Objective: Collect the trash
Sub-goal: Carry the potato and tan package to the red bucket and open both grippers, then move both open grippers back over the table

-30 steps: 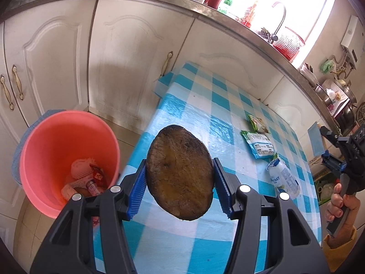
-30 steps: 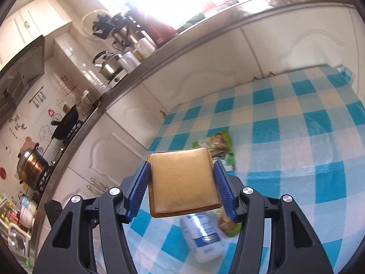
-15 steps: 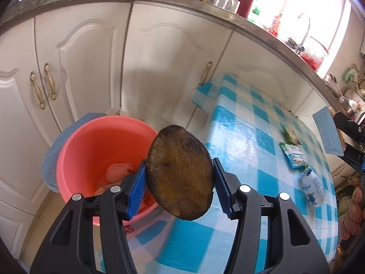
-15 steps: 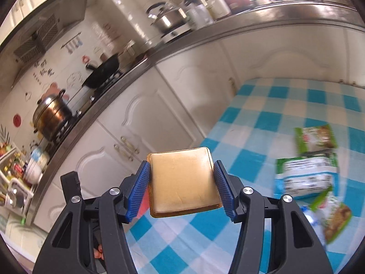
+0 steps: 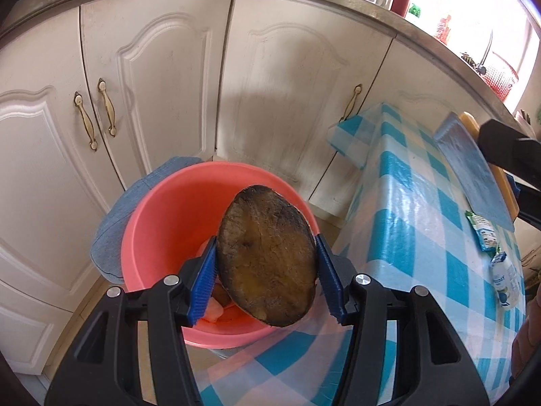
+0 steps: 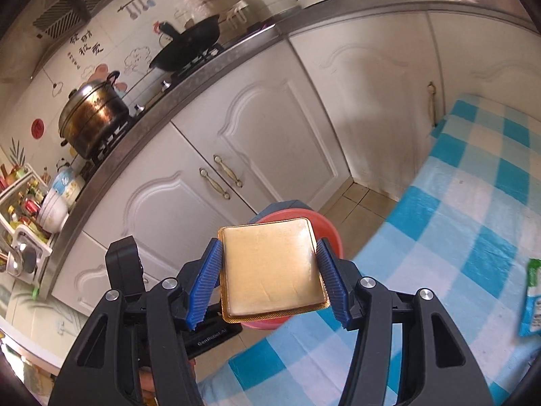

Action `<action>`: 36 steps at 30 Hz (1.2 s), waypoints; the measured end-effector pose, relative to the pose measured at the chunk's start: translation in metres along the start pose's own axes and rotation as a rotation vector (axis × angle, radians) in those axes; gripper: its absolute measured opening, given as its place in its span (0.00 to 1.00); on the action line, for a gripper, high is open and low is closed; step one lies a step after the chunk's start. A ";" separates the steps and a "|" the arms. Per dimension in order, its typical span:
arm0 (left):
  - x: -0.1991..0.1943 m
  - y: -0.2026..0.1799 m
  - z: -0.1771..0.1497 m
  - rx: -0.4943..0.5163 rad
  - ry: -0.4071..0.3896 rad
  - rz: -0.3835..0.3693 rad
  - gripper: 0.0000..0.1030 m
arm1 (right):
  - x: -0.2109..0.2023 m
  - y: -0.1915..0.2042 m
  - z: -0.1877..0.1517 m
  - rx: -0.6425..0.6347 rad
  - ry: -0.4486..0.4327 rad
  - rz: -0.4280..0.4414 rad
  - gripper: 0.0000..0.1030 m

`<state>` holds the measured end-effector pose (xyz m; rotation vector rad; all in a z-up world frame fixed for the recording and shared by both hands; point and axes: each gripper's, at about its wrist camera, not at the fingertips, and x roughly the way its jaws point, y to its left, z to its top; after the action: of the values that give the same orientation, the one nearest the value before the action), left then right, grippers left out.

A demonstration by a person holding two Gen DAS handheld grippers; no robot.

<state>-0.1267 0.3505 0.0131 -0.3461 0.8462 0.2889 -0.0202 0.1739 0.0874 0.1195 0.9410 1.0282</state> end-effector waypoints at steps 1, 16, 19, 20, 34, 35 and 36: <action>0.002 0.000 0.000 0.001 0.003 0.006 0.55 | 0.005 0.002 0.001 -0.004 0.008 0.001 0.57; 0.027 0.020 -0.003 -0.005 0.049 0.078 0.55 | 0.071 0.012 0.001 -0.027 0.108 -0.014 0.57; 0.032 0.023 -0.003 -0.008 0.062 0.083 0.55 | 0.080 0.012 -0.001 -0.031 0.121 -0.021 0.57; 0.033 0.023 -0.004 -0.010 0.066 0.086 0.55 | 0.082 0.012 -0.002 -0.039 0.123 -0.031 0.57; 0.042 0.027 -0.005 -0.016 0.079 0.126 0.61 | 0.094 -0.002 -0.008 -0.002 0.150 -0.075 0.76; 0.042 0.028 -0.005 -0.017 0.076 0.141 0.76 | 0.093 -0.003 -0.008 0.016 0.145 -0.081 0.80; 0.041 0.028 -0.004 -0.017 0.068 0.171 0.85 | 0.090 -0.006 -0.008 0.038 0.140 -0.081 0.81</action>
<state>-0.1142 0.3787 -0.0253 -0.3007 0.9422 0.4450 -0.0060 0.2377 0.0244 0.0410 1.0840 0.9535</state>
